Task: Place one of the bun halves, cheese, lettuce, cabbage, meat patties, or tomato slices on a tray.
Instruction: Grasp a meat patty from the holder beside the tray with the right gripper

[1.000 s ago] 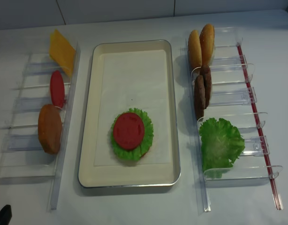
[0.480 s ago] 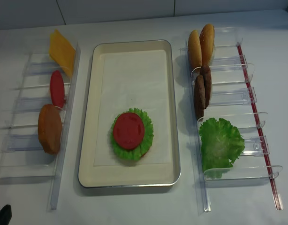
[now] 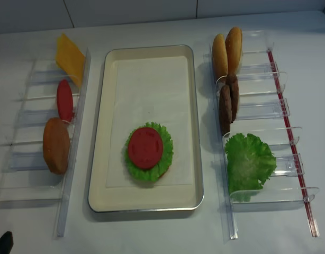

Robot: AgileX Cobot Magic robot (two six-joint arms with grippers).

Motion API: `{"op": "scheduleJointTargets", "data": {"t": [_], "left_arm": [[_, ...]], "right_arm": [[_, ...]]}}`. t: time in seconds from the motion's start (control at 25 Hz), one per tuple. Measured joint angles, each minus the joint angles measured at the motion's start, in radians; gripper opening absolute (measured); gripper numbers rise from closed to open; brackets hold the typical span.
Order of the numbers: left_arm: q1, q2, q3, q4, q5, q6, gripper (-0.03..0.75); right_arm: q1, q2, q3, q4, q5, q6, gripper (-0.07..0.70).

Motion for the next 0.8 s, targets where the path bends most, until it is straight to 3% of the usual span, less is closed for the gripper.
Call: {"op": "scheduleJointTargets", "data": {"t": [0.32,0.6,0.8], "left_arm": [[0.0,0.0,0.0,0.0,0.0,0.0,0.393],[0.0,0.0,0.0,0.0,0.0,0.0,0.393],[0.0,0.0,0.0,0.0,0.0,0.0,0.393]], "right_arm": [[0.0,0.28,-0.141,0.006,-0.09,-0.048,0.575],[0.0,0.48,-0.257,0.043,-0.097,-0.05,0.575],[0.0,0.608,-0.328,0.134,-0.093,-0.091,0.575]]}}
